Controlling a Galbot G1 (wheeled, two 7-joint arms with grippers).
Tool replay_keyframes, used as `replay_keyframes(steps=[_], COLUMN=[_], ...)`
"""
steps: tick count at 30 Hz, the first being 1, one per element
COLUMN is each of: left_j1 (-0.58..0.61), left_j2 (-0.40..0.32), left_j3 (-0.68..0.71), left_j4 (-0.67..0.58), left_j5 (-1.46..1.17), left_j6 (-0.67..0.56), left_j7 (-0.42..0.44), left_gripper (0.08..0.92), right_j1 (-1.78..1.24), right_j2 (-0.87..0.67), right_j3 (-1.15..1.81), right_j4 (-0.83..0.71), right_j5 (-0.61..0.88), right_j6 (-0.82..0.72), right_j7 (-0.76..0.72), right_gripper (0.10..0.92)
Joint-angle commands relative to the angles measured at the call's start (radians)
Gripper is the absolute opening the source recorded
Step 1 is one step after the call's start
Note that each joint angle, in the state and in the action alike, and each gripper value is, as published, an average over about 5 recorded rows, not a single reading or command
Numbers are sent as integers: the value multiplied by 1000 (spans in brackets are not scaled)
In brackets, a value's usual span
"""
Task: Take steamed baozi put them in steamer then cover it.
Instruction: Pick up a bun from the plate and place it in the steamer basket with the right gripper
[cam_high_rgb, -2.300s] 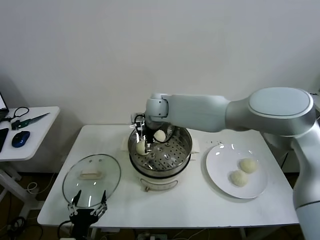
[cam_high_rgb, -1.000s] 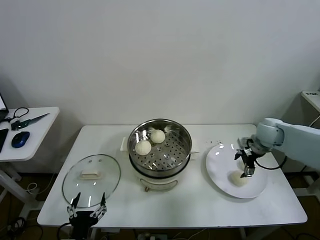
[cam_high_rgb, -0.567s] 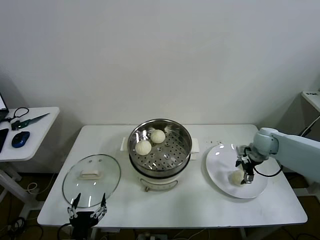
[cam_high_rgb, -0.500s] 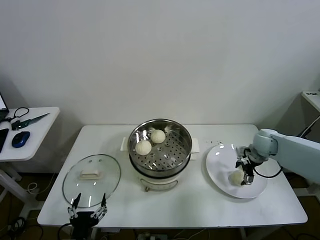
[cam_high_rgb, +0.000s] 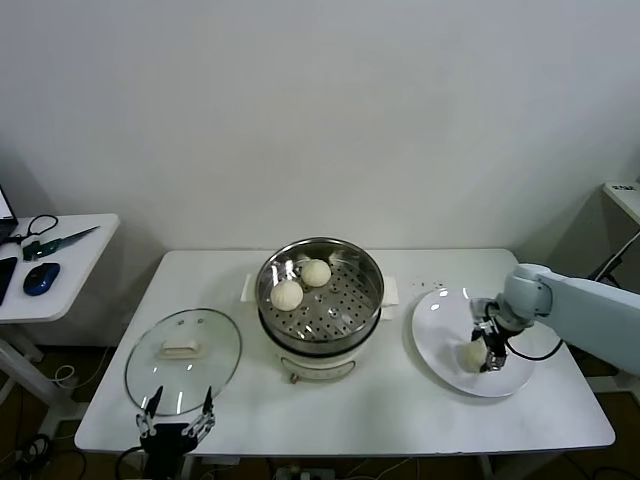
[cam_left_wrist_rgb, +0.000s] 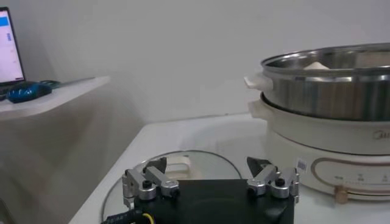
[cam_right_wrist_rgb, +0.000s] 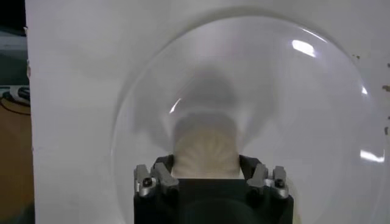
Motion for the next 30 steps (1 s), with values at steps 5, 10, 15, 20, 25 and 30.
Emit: replay_keyframes(steps=[5,10,15,20,25,30], left_j1=[-3,-4,-7,-3,-1,2], left_j2=[1,1,-1,0,-1,-4], left_j3=[8,15,16,13,10,11], left_j4=[-3,-5,-11,-21,-28,-36], left_j5=[8,14,15,14,10,9], left_j6=[3,4,7,7,6,6], left_j7=[1,1,2,2,1,0], left_gripper=[823,823,823,823,823,823], right_j1=[643,864,899,845,710,585], right_j2=[134,276,368,446,513,577], right_j3=[-359,-391,-335,-291,-245,-222], right_j4=[56,119,301,468,475,402], right_j5=[115,195,108,-60,-201,-297], right_j6=[211,404,487,520,544,566], right_j7=[-95,-143,-126,-65,-9,42], right_gripper=[712,712,713,712,712,712])
